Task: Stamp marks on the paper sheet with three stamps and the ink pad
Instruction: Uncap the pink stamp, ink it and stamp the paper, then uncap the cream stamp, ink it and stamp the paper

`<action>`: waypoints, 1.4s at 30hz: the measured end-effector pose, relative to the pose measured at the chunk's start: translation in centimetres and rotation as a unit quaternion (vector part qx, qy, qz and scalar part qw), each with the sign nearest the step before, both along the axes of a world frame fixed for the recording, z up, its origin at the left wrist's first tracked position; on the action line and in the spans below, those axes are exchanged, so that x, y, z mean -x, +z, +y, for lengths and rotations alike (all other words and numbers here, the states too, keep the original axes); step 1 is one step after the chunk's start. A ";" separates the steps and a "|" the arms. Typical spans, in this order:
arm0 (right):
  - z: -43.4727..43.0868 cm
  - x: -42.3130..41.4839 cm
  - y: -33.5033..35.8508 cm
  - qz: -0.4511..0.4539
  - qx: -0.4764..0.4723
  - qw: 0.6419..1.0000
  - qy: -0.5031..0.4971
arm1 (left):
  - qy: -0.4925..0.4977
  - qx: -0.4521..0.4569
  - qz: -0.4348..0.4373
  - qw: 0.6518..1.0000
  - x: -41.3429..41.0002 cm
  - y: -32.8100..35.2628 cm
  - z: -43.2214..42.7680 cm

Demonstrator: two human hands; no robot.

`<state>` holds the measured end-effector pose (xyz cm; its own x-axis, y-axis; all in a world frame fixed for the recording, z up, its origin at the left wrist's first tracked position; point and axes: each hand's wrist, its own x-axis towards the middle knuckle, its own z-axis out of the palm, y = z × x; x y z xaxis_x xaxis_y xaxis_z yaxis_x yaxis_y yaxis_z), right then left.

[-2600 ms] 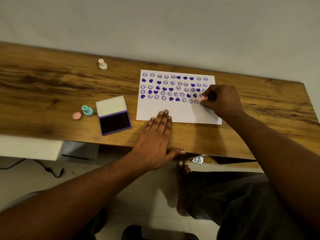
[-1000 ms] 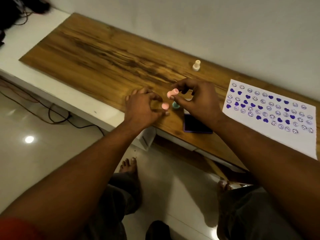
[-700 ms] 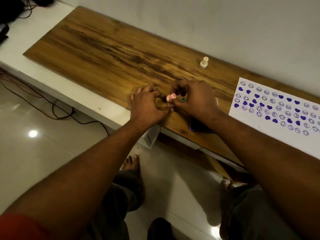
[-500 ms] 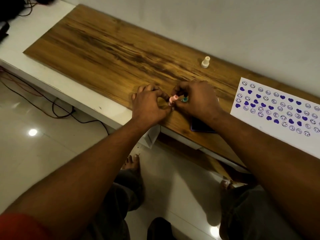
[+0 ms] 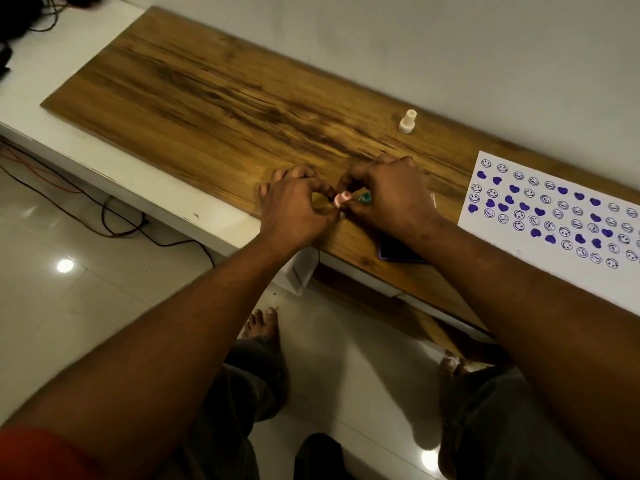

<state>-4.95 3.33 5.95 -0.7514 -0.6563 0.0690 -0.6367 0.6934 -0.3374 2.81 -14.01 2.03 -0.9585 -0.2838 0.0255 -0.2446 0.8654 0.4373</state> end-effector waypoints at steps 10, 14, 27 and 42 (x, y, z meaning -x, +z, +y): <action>-0.8 -0.1 0.5 0.065 -0.075 0.994 0.035 | -0.006 0.004 -0.005 1.000 0.0 0.3 0.0; -1.4 0.2 0.8 0.093 -0.114 0.988 0.055 | -0.017 0.009 -0.005 1.000 0.0 0.3 0.0; -1.1 0.2 0.9 0.063 -0.086 0.992 0.067 | -0.018 0.015 -0.021 0.999 0.1 0.8 0.0; 3.4 10.6 -0.6 0.021 0.039 0.990 -0.133 | -0.012 -0.034 0.007 0.999 0.6 3.0 -1.0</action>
<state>-15.56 6.70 5.37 -0.8922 -0.4271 0.1468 -0.4498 0.8114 -0.3733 2.25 -15.00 5.03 -0.9647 -0.2627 0.0201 -0.2181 0.8392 0.4982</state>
